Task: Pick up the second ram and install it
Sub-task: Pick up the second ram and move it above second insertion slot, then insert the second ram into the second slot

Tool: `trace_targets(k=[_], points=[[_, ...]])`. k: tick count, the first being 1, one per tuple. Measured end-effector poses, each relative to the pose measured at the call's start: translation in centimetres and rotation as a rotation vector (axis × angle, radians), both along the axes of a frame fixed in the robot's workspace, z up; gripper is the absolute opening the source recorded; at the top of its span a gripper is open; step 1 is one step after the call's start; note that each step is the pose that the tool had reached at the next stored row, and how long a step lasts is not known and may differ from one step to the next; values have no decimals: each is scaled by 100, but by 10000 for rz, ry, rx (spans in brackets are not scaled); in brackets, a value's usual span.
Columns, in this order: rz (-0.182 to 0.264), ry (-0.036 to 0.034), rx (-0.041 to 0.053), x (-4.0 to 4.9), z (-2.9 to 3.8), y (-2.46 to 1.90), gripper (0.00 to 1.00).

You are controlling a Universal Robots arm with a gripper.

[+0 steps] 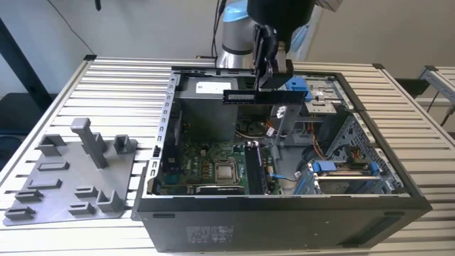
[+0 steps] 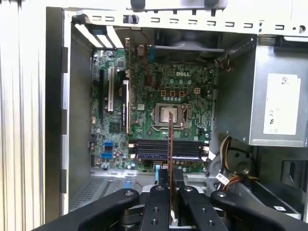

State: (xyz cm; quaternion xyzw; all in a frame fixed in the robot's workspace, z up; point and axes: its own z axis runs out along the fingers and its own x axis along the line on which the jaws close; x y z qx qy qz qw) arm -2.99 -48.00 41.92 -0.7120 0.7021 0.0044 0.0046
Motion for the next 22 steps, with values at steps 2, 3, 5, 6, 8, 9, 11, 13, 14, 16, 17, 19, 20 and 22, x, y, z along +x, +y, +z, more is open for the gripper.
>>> trace_targets(k=[2,3,5,6,8,9,11,13,14,16,17,19,20,22], points=[[-1,-2,0,4,-1,60,14],[-1,-2,1,7,-1,90,14],[-1,-1,1,15,-2,148,14],[-1,-1,1,19,-2,179,14],[-2,-1,0,31,-2,232,14],[-1,-1,1,38,-3,257,14],[-1,-1,1,55,-3,305,14],[-4,-1,1,73,-4,352,14],[-6,-1,0,81,-4,373,14],[-7,-1,1,103,-4,405,14],[-6,-1,0,112,-4,415,14],[-7,-1,1,116,-4,419,14],[-6,-1,1,117,-4,420,14],[-6,-1,0,119,-4,422,14]])
